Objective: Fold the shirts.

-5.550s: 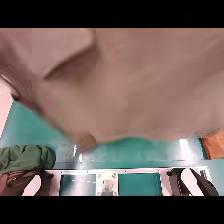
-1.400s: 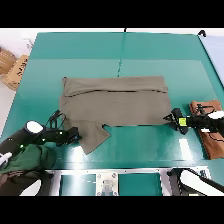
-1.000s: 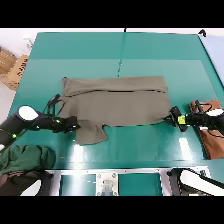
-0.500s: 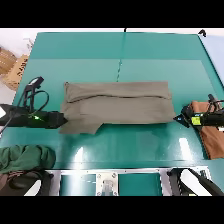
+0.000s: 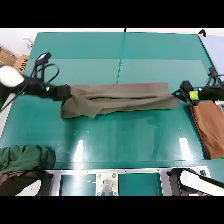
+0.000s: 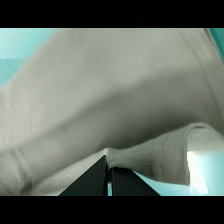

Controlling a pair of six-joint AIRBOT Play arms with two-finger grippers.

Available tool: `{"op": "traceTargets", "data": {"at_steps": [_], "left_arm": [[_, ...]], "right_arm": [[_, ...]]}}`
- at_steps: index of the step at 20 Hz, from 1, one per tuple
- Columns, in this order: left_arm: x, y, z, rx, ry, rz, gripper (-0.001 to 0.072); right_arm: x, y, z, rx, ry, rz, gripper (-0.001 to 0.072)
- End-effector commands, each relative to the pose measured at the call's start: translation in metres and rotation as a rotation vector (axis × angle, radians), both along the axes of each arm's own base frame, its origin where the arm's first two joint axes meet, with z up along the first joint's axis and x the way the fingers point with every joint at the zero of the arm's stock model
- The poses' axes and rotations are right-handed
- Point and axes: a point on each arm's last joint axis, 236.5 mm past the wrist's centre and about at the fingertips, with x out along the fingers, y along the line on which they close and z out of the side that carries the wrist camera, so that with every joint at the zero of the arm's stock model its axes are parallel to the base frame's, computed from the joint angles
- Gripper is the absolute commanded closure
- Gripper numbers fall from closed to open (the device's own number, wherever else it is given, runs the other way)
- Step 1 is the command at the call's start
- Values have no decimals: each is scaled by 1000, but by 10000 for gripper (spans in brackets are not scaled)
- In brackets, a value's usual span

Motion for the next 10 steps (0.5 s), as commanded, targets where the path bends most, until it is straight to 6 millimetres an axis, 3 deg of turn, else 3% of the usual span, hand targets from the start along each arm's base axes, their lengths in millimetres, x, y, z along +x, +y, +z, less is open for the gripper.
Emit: {"op": "traceTargets", "data": {"at_steps": [1, 3, 5, 6, 7, 9, 10], "left_arm": [[75, -3, -25, 26, -22, 8, 684], [109, -6, -51, 39, -4, -2, 682], [138, -6, -71, 55, -16, 0, 667], [155, 1, -75, 75, -49, 39, 369], [172, 12, -72, 90, -99, 98, 104], [187, 40, -60, 113, -132, 184, 117], [184, 57, -58, 112, -93, 230, 117]], "right_arm": [[58, 0, -30, 3, 9, 10, 692], [83, 0, -57, 48, 41, 4, 681], [104, -2, -77, 80, 52, -11, 515], [113, -6, -83, 76, 49, -8, 450], [119, -12, -83, 67, 38, 7, 433], [115, -27, -71, 54, 25, 65, 383], [106, -38, -65, 36, 32, 116, 289]]}}
